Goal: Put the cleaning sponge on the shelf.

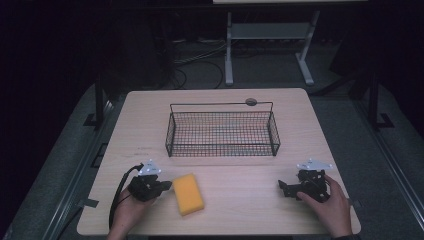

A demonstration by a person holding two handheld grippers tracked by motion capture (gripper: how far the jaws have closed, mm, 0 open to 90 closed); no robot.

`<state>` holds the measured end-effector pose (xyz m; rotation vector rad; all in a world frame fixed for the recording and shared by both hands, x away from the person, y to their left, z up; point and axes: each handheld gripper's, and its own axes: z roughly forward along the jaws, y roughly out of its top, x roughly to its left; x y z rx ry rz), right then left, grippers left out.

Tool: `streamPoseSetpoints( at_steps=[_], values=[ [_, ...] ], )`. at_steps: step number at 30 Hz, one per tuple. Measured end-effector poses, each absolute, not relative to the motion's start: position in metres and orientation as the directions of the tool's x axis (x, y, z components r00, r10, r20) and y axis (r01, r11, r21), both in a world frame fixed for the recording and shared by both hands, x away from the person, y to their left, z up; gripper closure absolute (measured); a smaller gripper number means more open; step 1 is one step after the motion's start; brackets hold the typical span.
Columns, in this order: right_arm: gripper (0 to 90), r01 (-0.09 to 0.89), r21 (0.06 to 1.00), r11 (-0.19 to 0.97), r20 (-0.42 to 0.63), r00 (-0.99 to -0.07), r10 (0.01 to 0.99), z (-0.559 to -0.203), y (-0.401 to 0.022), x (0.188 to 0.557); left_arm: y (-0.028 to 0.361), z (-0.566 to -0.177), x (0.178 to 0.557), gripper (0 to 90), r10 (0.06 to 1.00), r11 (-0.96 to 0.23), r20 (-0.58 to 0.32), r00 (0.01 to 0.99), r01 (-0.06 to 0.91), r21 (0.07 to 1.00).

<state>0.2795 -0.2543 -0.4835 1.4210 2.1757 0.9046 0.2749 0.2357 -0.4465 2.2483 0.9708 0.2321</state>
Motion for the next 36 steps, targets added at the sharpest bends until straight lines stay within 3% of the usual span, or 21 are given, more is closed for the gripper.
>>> streamPoseSetpoints(
  at_steps=[36],
  values=[
    [0.0,0.661,0.697,0.279,0.026,-0.412,0.911,-0.484,-0.254,0.28,0.197,-0.445,0.301,89.6,0.65,-0.542,-0.093,0.754,0.546,0.639]
  ],
)
